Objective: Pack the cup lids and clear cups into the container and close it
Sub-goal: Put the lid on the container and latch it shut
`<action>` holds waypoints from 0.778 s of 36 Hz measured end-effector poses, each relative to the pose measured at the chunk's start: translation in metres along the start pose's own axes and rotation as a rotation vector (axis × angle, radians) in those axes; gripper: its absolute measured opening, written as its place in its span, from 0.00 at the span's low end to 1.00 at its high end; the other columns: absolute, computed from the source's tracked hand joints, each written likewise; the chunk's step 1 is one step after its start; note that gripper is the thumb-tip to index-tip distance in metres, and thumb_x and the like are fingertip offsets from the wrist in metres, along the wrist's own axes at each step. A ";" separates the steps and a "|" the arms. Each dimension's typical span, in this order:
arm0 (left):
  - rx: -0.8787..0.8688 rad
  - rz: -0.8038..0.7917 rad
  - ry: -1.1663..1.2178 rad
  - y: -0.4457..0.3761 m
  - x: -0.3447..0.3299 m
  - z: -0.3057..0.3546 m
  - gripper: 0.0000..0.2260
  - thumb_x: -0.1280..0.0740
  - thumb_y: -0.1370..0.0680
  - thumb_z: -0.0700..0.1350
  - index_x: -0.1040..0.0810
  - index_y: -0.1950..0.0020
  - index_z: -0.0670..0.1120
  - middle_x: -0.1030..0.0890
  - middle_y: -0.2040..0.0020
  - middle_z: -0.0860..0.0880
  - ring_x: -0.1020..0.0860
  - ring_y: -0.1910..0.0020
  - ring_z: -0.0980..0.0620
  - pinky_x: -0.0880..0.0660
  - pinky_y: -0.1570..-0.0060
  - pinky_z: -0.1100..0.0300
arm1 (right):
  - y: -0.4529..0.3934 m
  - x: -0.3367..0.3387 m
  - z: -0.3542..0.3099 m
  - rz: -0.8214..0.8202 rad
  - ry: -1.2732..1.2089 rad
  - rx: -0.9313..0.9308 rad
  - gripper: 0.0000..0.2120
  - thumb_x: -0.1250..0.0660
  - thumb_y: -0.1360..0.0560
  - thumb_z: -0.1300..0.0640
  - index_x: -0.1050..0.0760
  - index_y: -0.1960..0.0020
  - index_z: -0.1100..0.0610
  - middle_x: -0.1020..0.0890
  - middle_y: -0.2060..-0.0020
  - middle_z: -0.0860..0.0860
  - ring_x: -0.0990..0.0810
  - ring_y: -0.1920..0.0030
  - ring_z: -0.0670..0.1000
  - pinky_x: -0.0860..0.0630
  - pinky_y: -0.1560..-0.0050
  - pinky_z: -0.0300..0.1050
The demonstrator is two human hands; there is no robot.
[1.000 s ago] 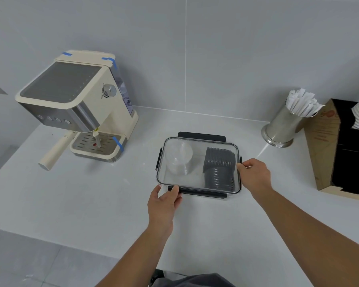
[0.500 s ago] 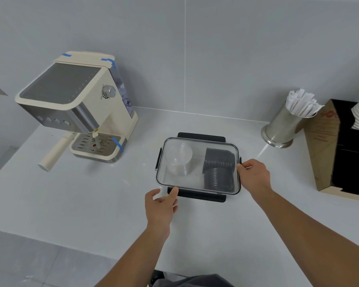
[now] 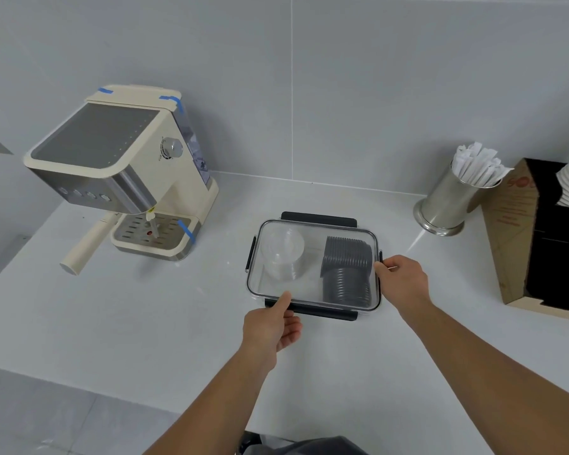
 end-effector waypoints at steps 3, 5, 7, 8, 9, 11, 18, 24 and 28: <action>0.011 -0.026 0.014 -0.004 -0.003 0.001 0.16 0.29 0.23 0.49 0.19 0.52 0.35 0.16 0.62 0.40 0.17 0.66 0.47 0.17 0.65 0.56 | 0.001 0.000 -0.001 -0.005 0.010 0.006 0.08 0.35 0.23 0.52 0.20 0.54 0.55 0.17 0.60 0.51 0.20 0.59 0.54 0.27 0.60 0.44; 0.009 -0.034 0.034 -0.007 -0.004 0.002 0.15 0.29 0.23 0.47 0.19 0.50 0.34 0.16 0.62 0.40 0.17 0.65 0.46 0.17 0.63 0.55 | 0.000 0.001 -0.002 -0.006 0.015 0.011 0.08 0.35 0.24 0.53 0.20 0.55 0.55 0.17 0.61 0.51 0.19 0.59 0.55 0.26 0.59 0.44; 0.004 -0.038 0.040 -0.008 -0.005 0.002 0.14 0.30 0.22 0.47 0.20 0.50 0.34 0.16 0.62 0.41 0.17 0.64 0.46 0.17 0.62 0.55 | 0.000 0.002 -0.002 -0.004 0.011 0.008 0.07 0.34 0.24 0.53 0.20 0.56 0.56 0.16 0.62 0.52 0.18 0.59 0.56 0.23 0.59 0.45; 0.001 -0.039 0.037 -0.008 -0.005 0.002 0.14 0.30 0.22 0.47 0.20 0.51 0.34 0.16 0.62 0.41 0.17 0.64 0.46 0.17 0.62 0.55 | -0.001 0.002 -0.002 -0.005 0.007 0.006 0.07 0.34 0.24 0.54 0.20 0.57 0.56 0.16 0.62 0.52 0.17 0.59 0.56 0.21 0.58 0.47; -0.002 -0.041 0.035 -0.008 -0.005 0.002 0.14 0.30 0.22 0.47 0.20 0.51 0.34 0.16 0.62 0.40 0.17 0.64 0.46 0.17 0.62 0.55 | -0.001 0.002 -0.002 -0.009 0.003 0.003 0.07 0.34 0.25 0.54 0.20 0.58 0.55 0.16 0.62 0.52 0.17 0.59 0.56 0.19 0.56 0.49; -0.006 -0.050 0.029 -0.008 -0.005 0.002 0.14 0.30 0.22 0.48 0.20 0.51 0.35 0.16 0.61 0.40 0.17 0.63 0.45 0.17 0.62 0.55 | -0.001 0.002 -0.002 -0.018 -0.006 -0.003 0.06 0.33 0.25 0.54 0.20 0.59 0.55 0.16 0.63 0.51 0.16 0.59 0.56 0.17 0.52 0.53; -0.137 -0.067 -0.188 0.000 0.008 0.010 0.16 0.29 0.24 0.51 0.17 0.54 0.37 0.14 0.58 0.39 0.16 0.62 0.47 0.16 0.56 0.52 | 0.001 0.003 -0.001 -0.029 -0.005 0.010 0.07 0.33 0.25 0.53 0.21 0.58 0.54 0.16 0.63 0.50 0.16 0.59 0.56 0.18 0.52 0.55; -0.586 0.018 -0.717 0.017 0.027 0.049 0.11 0.27 0.28 0.54 0.18 0.65 0.49 0.17 0.68 0.51 0.18 0.67 0.55 0.20 0.61 0.62 | -0.006 0.000 0.006 -0.094 -0.068 -0.008 0.09 0.32 0.25 0.52 0.20 0.49 0.56 0.16 0.59 0.49 0.17 0.58 0.53 0.18 0.49 0.55; -0.910 0.016 -0.959 0.021 0.021 0.073 0.06 0.26 0.28 0.53 0.20 0.60 0.54 0.20 0.63 0.57 0.23 0.63 0.59 0.23 0.59 0.64 | -0.015 0.005 0.000 -0.110 -0.040 0.029 0.21 0.30 0.26 0.53 0.25 0.34 0.53 0.18 0.47 0.49 0.18 0.49 0.52 0.22 0.48 0.49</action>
Point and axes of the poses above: each hand's wrist, its own y-axis away from the middle knuckle, its own x-axis out of the back of the hand, z = x × y, the point moved 7 cm from there along -y, towards the middle knuckle
